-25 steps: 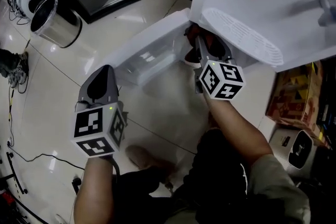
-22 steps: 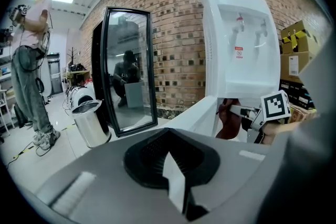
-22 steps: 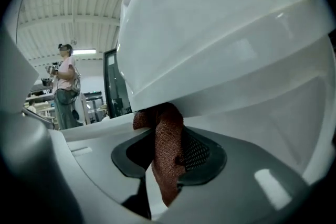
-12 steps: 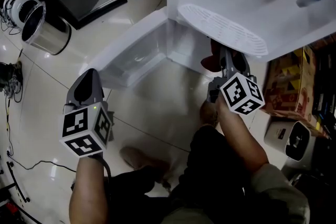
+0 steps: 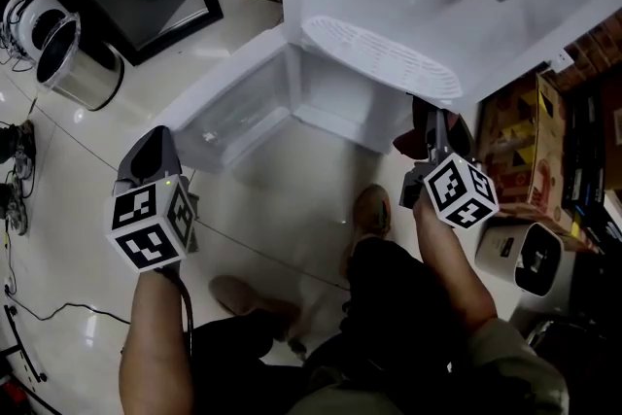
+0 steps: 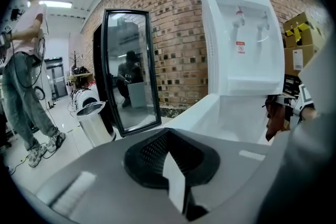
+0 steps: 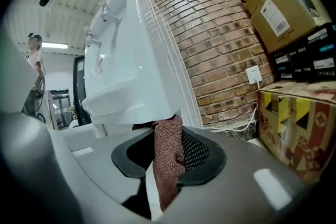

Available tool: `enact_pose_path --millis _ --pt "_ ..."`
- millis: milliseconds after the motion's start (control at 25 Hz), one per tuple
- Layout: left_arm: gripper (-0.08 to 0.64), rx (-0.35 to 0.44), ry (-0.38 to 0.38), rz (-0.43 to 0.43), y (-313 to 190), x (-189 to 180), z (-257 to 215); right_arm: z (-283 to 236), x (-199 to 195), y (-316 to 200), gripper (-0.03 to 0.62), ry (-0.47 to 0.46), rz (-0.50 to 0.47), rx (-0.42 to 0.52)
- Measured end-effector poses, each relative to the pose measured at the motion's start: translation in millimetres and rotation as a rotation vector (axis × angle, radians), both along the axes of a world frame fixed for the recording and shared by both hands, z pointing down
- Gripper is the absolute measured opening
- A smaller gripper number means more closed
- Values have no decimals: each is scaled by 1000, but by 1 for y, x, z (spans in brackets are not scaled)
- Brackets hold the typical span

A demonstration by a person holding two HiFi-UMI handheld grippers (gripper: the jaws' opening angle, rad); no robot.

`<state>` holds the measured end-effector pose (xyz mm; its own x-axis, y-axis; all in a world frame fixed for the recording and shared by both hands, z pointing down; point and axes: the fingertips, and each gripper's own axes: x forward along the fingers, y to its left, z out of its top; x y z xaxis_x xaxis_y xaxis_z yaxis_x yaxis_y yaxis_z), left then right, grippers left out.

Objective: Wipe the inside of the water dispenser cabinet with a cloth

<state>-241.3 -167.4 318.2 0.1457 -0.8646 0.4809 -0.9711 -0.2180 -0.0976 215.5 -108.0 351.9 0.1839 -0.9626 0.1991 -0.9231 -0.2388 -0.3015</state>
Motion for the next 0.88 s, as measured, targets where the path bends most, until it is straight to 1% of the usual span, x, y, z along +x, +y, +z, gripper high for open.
enact_pose_path --millis 160,280,560,760,880 --pt "-3 -3 -12 -11 -2 -1 0 0 -1 1 132 67 -30 -26" --pt "-3 -4 -10 -14 -4 1 -2 10 3 -3 132 111 -41 -44" --pt "-3 -4 2 -27 -7 1 -3 76 -8 -14 132 177 -99 -149" --pt "-3 3 15 -34 -15 2 -5 99 -14 -16 132 250 -115 -156" --pt "-3 7 28 -35 -17 1 -6 121 -18 -19 132 274 -138 -199"
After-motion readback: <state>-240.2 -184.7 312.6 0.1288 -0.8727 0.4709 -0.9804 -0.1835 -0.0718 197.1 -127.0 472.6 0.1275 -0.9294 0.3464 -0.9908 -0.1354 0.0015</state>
